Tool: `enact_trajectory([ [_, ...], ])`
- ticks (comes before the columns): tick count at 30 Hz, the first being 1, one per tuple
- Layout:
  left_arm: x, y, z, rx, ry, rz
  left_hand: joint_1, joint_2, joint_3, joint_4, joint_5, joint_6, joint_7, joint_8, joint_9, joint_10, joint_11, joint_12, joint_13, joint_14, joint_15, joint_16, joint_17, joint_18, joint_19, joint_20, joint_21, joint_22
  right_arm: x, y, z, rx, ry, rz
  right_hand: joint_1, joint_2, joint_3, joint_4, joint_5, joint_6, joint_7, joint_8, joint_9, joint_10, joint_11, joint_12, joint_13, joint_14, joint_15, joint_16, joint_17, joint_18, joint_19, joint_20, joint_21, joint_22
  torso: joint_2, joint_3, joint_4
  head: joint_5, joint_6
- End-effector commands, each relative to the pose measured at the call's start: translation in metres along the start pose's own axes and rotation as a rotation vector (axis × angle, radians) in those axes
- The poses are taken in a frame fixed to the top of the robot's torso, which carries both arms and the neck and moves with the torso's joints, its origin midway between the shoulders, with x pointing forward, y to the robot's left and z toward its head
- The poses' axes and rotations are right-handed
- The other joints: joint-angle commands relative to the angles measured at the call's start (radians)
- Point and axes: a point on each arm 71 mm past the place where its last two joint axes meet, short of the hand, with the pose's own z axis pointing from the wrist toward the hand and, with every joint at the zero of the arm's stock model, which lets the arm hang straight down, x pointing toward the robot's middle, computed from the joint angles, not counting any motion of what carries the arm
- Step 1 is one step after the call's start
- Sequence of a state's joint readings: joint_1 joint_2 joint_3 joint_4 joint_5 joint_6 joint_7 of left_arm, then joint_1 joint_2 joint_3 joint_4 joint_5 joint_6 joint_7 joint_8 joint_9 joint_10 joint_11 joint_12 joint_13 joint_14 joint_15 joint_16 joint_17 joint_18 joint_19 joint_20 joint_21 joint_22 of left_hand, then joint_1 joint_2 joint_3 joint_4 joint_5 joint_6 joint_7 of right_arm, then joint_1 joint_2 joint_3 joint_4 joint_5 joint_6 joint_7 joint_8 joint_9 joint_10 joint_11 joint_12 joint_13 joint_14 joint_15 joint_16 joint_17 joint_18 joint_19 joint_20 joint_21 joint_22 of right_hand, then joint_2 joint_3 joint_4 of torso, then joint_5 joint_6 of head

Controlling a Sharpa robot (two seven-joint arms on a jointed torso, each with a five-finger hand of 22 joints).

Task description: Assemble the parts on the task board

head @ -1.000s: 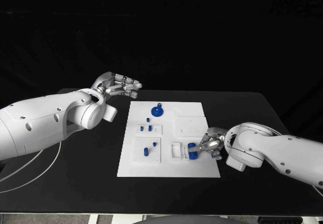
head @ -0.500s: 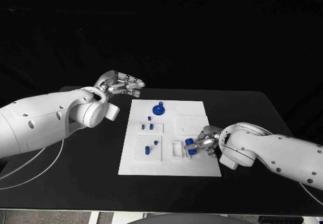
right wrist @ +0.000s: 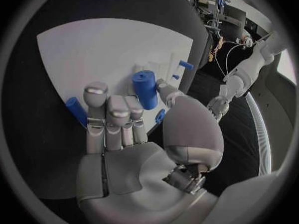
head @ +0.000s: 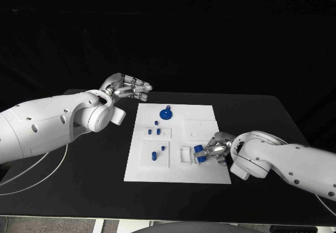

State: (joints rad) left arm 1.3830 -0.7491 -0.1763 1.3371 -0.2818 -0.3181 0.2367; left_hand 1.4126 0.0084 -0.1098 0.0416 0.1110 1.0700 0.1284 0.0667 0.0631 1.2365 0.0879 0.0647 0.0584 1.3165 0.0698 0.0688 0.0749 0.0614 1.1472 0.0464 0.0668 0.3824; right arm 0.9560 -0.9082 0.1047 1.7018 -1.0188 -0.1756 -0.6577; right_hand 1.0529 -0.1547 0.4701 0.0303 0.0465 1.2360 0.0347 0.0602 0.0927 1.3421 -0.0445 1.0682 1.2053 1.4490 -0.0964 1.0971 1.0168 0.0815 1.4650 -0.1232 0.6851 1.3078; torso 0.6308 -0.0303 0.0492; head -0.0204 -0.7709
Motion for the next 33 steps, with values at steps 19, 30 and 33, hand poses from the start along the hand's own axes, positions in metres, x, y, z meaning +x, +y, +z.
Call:
enact_trajectory([
  [19, 0.005, -0.002, 0.001, 0.005, 0.025, -0.012, -0.003, 0.005, -0.003, -0.005, 0.011, -0.016, 0.001, -0.001, 0.001, -0.009, 0.004, -0.001, 0.001, -0.004, -0.002, -0.004, 0.000, -0.008, 0.010, 0.003, 0.006, -0.009, 0.007, 0.024, -0.010, -0.033, 0.056, -0.024, -0.004, 0.018, -0.029, 0.016, 0.003, 0.015, 0.000, 0.004, -0.002, 0.005, -0.004, -0.025, -0.001, 0.001, -0.007, -0.011, 0.005, -0.022, 0.052, -0.004, -0.006, 0.055, 0.002, -0.0013, 0.0004, 0.008, 0.001],
  [30, 0.006, -0.002, 0.001, 0.004, 0.029, -0.013, -0.005, 0.006, -0.002, -0.006, 0.011, -0.015, 0.001, 0.000, 0.001, -0.010, 0.004, -0.001, 0.001, -0.005, -0.001, -0.004, 0.000, -0.008, 0.011, 0.003, 0.006, -0.014, 0.011, 0.033, -0.002, -0.028, 0.063, -0.065, -0.014, 0.000, -0.043, 0.057, 0.002, 0.013, 0.002, 0.005, -0.008, 0.001, -0.003, -0.037, -0.004, 0.001, -0.008, -0.018, 0.005, -0.022, 0.051, -0.005, -0.011, 0.057, 0.002, -0.0010, 0.0009, 0.009, 0.002],
  [33, 0.006, -0.002, 0.001, 0.003, 0.030, -0.013, -0.007, 0.004, -0.003, -0.005, 0.011, -0.015, 0.001, 0.000, 0.001, -0.011, 0.005, -0.001, 0.001, -0.005, -0.001, -0.004, 0.000, -0.008, 0.011, 0.003, 0.006, -0.017, 0.012, 0.033, 0.001, -0.021, 0.058, -0.074, -0.013, -0.004, -0.045, 0.067, 0.002, 0.013, 0.002, 0.004, -0.009, 0.001, -0.003, -0.040, -0.004, 0.000, -0.008, -0.021, 0.005, -0.021, 0.052, -0.005, -0.014, 0.057, 0.002, -0.0011, 0.0013, 0.009, 0.001],
])
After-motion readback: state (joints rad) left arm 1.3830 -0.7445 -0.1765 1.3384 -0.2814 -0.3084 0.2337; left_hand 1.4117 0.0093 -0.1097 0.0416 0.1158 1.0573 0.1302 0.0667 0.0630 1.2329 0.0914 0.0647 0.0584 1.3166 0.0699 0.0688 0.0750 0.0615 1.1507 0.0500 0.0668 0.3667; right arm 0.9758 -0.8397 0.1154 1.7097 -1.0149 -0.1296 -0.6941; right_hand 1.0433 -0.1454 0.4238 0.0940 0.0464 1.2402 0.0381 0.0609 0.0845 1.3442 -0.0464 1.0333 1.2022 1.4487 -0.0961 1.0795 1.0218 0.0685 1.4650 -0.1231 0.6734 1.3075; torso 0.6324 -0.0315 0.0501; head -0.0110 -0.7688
